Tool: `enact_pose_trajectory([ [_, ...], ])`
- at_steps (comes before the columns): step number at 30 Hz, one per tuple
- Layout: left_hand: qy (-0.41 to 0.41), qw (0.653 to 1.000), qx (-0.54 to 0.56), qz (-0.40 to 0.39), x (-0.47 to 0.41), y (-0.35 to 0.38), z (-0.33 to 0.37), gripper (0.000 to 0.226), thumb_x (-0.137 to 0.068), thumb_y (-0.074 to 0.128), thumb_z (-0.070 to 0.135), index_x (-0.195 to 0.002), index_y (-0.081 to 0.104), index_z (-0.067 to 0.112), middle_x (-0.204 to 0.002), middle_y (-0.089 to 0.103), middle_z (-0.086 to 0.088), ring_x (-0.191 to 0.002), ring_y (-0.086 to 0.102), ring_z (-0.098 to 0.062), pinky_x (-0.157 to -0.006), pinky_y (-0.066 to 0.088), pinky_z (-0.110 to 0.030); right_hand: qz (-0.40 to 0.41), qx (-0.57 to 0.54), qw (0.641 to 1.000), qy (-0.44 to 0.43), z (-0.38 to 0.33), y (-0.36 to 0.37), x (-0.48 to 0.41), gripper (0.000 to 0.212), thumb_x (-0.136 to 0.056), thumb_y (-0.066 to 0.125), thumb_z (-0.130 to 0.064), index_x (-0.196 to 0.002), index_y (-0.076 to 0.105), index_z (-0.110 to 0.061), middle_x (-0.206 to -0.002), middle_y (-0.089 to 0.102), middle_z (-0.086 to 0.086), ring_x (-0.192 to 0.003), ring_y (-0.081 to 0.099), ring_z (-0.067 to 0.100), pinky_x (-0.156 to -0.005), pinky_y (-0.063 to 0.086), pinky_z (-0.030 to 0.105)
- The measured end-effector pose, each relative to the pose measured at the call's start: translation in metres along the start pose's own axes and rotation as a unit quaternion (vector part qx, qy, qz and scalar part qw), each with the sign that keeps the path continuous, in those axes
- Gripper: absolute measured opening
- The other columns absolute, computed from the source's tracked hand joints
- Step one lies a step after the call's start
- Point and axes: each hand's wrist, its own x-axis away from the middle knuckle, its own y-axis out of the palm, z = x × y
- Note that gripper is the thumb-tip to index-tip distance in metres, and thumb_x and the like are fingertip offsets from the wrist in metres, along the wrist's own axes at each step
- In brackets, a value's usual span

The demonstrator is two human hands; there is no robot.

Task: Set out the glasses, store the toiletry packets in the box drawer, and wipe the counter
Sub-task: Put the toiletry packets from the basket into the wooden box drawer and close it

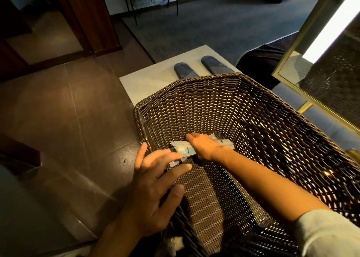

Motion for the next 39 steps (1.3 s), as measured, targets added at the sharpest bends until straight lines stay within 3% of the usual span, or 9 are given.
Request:
enact_pose_trajectory([
  [5, -0.002, 1.0, -0.006, -0.005, 0.0, -0.002, 0.002, 0.046, -0.105, 0.029, 0.047, -0.126, 0.065, 0.027, -0.136, 0.059, 0.003, -0.137, 0.044, -0.016, -0.124, 0.005, -0.052, -0.04, 0.003, 0.999, 0.005, -0.003, 0.012, 0.0, 0.038, -0.08, 0.075, -0.008, -0.116, 0.061, -0.006, -0.128, 0.051, 0.013, -0.108, 0.061, 0.03, -0.093, 0.051, 0.033],
  [11, 0.006, 1.0, -0.002, 0.007, -0.002, -0.001, 0.003, 0.045, -0.105, 0.028, 0.046, -0.125, 0.063, 0.027, -0.134, 0.059, 0.004, -0.137, 0.043, -0.011, -0.124, 0.005, -0.05, -0.035, 0.069, 0.997, -0.02, 0.005, 0.008, 0.011, 0.027, -0.079, 0.077, -0.03, -0.098, 0.07, -0.013, -0.122, 0.056, 0.007, -0.115, 0.053, 0.025, -0.1, 0.047, 0.038],
  [14, 0.007, 1.0, 0.002, 0.011, -0.002, -0.001, 0.003, 0.045, -0.105, 0.028, 0.047, -0.125, 0.063, 0.027, -0.133, 0.06, 0.003, -0.137, 0.043, -0.01, -0.124, 0.005, -0.049, -0.065, 0.043, 0.997, -0.014, 0.013, 0.004, 0.014, 0.043, -0.081, 0.079, -0.037, -0.112, 0.065, -0.011, -0.117, 0.06, 0.006, -0.106, 0.063, 0.026, -0.09, 0.052, 0.032],
  [19, 0.007, 1.0, -0.004, 0.01, -0.002, 0.0, 0.002, 0.046, -0.105, 0.028, 0.047, -0.124, 0.064, 0.026, -0.134, 0.059, 0.004, -0.136, 0.044, -0.013, -0.124, 0.005, -0.049, -0.082, 0.052, 0.994, -0.045, 0.012, 0.004, 0.011, 0.066, -0.083, 0.076, -0.019, -0.142, 0.048, -0.019, -0.125, 0.057, 0.008, -0.108, 0.063, 0.028, -0.09, 0.053, 0.034],
  [24, 0.001, 1.0, -0.011, -0.004, 0.0, -0.001, 0.0, 0.046, -0.105, 0.028, 0.048, -0.127, 0.063, 0.028, -0.135, 0.06, 0.003, -0.137, 0.044, -0.011, -0.125, 0.003, -0.051, -0.132, -0.001, 0.991, -0.037, -0.005, 0.008, 0.002, 0.031, -0.087, 0.069, -0.017, -0.116, 0.063, -0.01, -0.114, 0.064, 0.013, -0.108, 0.063, 0.03, -0.091, 0.052, 0.034],
  [28, -0.002, 1.0, -0.009, -0.012, 0.0, -0.003, 0.002, 0.046, -0.104, 0.029, 0.048, -0.126, 0.065, 0.028, -0.137, 0.058, 0.006, -0.137, 0.044, -0.012, -0.125, 0.002, -0.049, -0.164, 0.056, 0.984, -0.04, -0.015, 0.012, 0.006, 0.036, -0.085, 0.074, -0.024, -0.117, 0.067, -0.01, -0.116, 0.062, 0.011, -0.11, 0.058, 0.028, -0.099, 0.05, 0.039],
  [33, -0.005, 1.0, 0.001, -0.005, -0.002, -0.004, 0.007, 0.043, -0.105, 0.031, 0.045, -0.124, 0.065, 0.026, -0.135, 0.061, 0.003, -0.133, 0.049, -0.018, -0.124, 0.006, -0.054, -0.203, 0.067, 0.976, -0.045, -0.022, -0.007, 0.024, 0.024, -0.09, 0.066, -0.026, -0.108, 0.065, -0.01, -0.093, 0.063, 0.003, -0.092, 0.062, 0.024, -0.099, 0.052, 0.041],
  [36, -0.004, 1.0, -0.002, -0.01, -0.001, -0.004, 0.008, 0.049, -0.105, 0.029, 0.044, -0.124, 0.068, 0.022, -0.132, 0.062, 0.0, -0.132, 0.049, -0.019, -0.124, 0.007, -0.055, -0.175, 0.052, 0.982, -0.042, -0.019, -0.038, 0.047, 0.021, -0.092, 0.062, -0.02, -0.109, 0.064, -0.008, -0.09, 0.063, 0.004, -0.084, 0.06, 0.02, -0.085, 0.056, 0.031],
  [39, -0.016, 1.0, -0.017, -0.018, 0.001, -0.003, 0.008, 0.056, -0.105, 0.025, 0.047, -0.121, 0.072, 0.022, -0.131, 0.062, 0.002, -0.131, 0.049, -0.017, -0.125, 0.006, -0.052, -0.094, 0.017, 0.995, -0.024, -0.014, -0.07, 0.084, 0.034, -0.089, 0.066, -0.026, -0.119, 0.057, -0.012, -0.097, 0.067, 0.005, -0.084, 0.06, 0.021, -0.083, 0.057, 0.033],
])
